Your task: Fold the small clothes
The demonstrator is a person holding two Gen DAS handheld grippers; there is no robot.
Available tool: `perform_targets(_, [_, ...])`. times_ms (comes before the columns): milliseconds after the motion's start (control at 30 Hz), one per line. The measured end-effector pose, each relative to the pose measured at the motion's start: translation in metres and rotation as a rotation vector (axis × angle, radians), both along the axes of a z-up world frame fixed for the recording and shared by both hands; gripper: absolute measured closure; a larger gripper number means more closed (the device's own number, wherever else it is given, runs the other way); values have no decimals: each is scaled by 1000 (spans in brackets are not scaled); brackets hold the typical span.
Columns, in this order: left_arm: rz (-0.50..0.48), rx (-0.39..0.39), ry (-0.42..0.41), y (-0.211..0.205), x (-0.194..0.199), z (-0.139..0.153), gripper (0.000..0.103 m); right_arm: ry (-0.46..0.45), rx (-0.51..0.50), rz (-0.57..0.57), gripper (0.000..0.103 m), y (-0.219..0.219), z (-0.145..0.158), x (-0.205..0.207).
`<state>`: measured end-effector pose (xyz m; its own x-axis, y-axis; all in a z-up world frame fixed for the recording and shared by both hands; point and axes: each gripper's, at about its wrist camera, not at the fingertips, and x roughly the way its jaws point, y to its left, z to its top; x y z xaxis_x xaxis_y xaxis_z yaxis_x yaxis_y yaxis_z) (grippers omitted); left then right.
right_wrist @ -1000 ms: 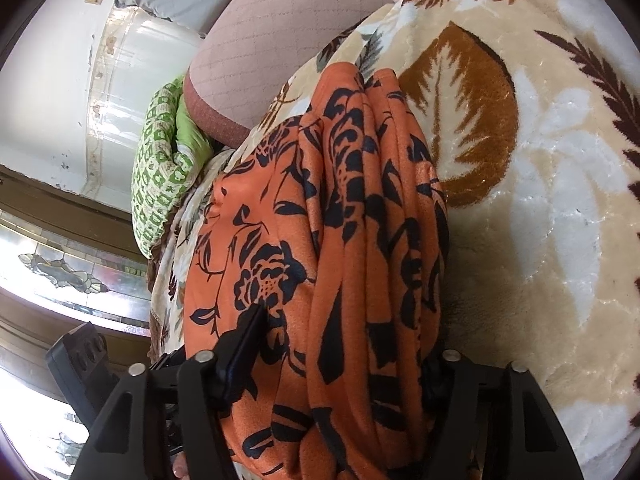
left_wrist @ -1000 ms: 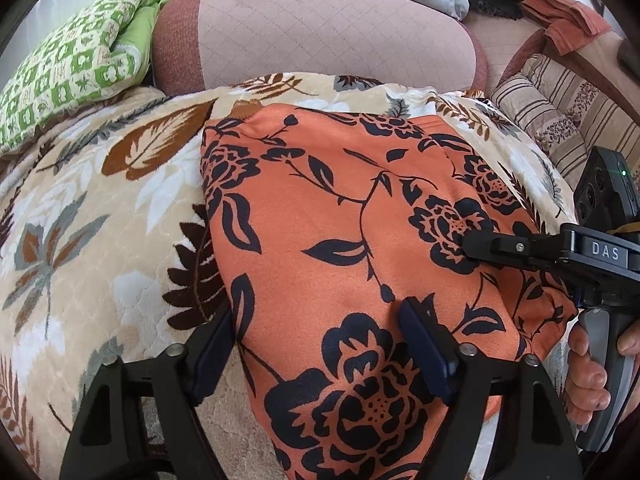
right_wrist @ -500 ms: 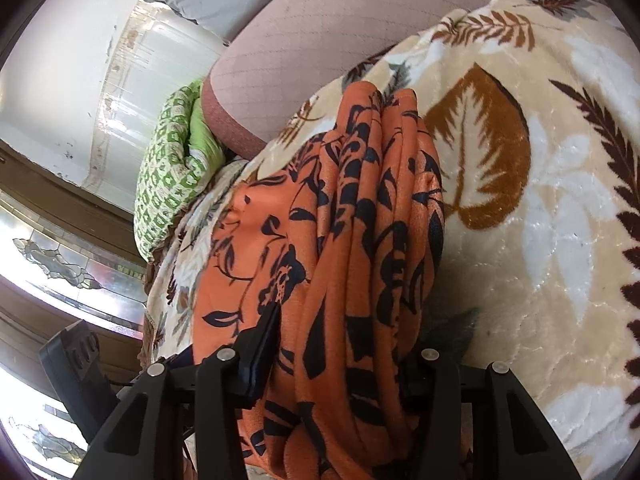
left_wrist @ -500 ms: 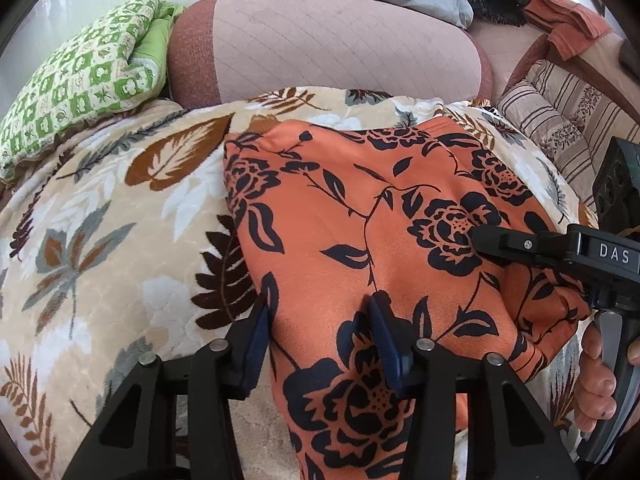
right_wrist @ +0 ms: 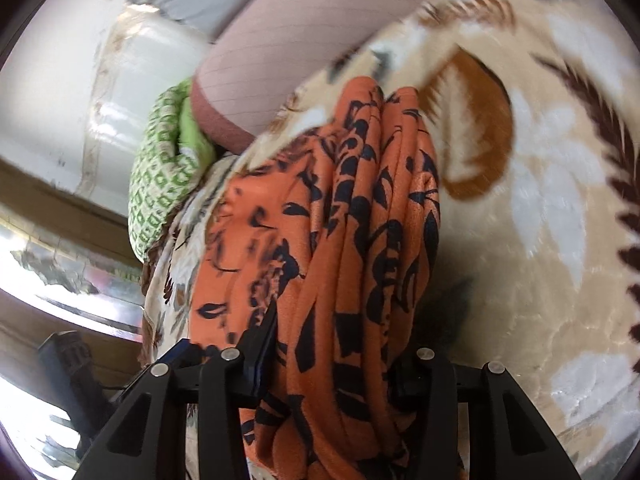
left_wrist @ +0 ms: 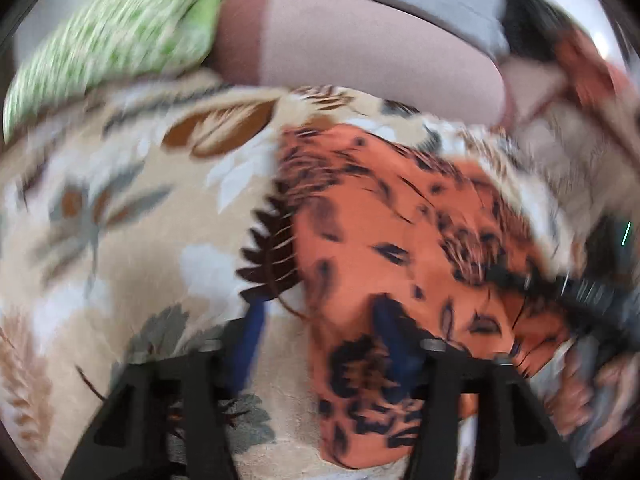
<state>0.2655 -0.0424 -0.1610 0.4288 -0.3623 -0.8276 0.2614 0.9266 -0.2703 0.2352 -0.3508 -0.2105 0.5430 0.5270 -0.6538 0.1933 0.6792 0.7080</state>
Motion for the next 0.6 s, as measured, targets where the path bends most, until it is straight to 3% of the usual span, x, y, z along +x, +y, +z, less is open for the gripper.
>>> perform_targets(133, [42, -49, 32, 12, 16, -7, 29, 15, 38, 4, 56, -7, -9, 5])
perform_targets(200, [-1, -65, 60, 3, 19, -15, 16, 16, 17, 13, 56, -4, -8, 9])
perform_targets(267, [-24, -86, 98, -6, 20, -25, 16, 18, 10, 22, 56, -2, -9, 13])
perform_targets(367, [-75, -177, 152, -21, 21, -39, 16, 19, 33, 31, 56, -5, -12, 15])
perform_targets(433, [-109, -194, 157, -36, 17, -46, 18, 16, 46, 38, 56, -7, -14, 15])
perform_targets(500, [-117, -110, 99, -51, 11, -48, 23, 15, 57, 41, 56, -9, -16, 13])
perform_targets(533, [-115, -104, 84, -53, 9, -47, 26, 14, 60, 40, 56, -10, -16, 13])
perform_targets(600, [-100, -119, 68, -52, 8, -43, 43, 0, 47, 52, 56, -9, -14, 13])
